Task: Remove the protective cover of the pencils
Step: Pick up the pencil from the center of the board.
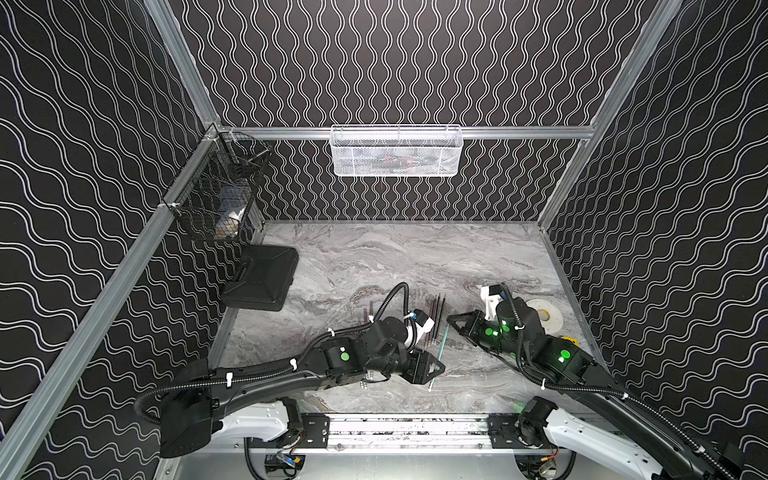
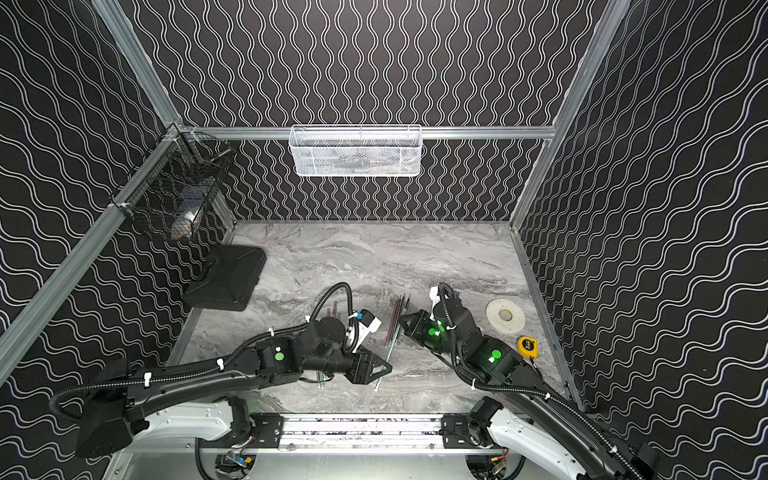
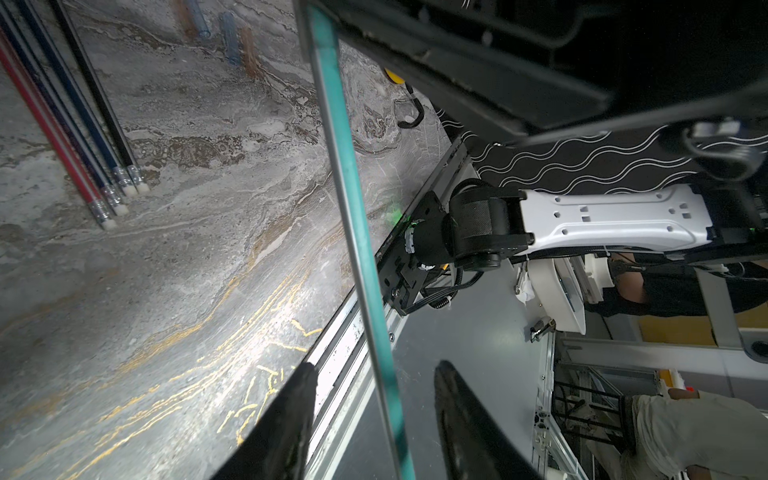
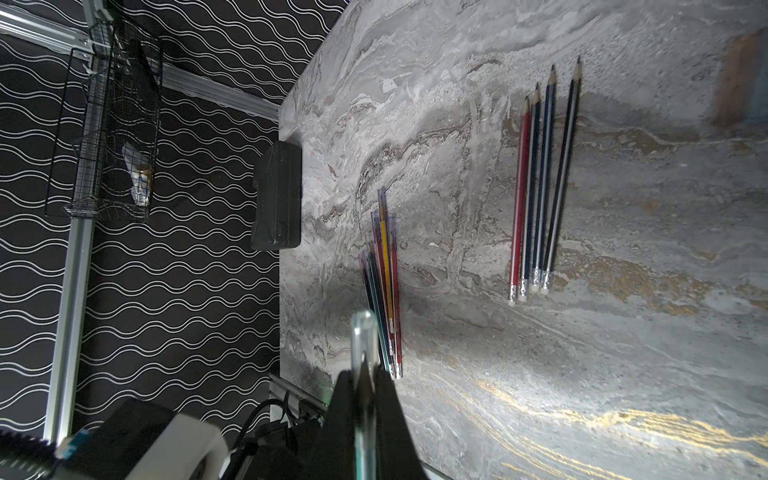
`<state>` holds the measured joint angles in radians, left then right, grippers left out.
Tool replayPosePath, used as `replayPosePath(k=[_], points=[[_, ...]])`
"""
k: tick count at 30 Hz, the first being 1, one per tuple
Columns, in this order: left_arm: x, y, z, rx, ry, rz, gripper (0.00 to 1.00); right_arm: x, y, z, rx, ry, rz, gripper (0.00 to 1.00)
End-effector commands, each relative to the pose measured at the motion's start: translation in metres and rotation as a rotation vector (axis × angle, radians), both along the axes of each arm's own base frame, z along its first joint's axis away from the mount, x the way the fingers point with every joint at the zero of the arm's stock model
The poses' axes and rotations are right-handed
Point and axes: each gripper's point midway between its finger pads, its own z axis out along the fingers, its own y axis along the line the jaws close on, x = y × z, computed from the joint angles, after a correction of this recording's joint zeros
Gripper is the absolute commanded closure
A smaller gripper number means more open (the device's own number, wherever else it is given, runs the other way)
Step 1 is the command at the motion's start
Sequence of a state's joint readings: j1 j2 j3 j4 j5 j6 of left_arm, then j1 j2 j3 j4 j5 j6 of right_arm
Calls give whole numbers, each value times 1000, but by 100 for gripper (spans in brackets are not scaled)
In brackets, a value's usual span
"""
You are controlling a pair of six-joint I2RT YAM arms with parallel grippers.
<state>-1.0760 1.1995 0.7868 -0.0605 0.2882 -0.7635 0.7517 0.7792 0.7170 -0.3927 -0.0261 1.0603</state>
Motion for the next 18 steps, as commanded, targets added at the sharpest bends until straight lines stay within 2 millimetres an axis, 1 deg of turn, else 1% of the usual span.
replayPosePath(k=[1,7,8,14,18], points=[[0,-6,6,-36,1,-5,54,6,-1,9,31,-32,-34,98],[-1,-8,3,-32,10,-18,61,6,-3,14,28,-50,-41,98],[-1,-9,3,-34,9,-20,63,6,-3,14,29,-51,-41,98],[-4,-12,3,-36,17,-42,81,4,-4,14,35,-50,-38,98],[-3,-10,4,-17,3,-39,98,3,-5,12,32,-51,-35,98]])
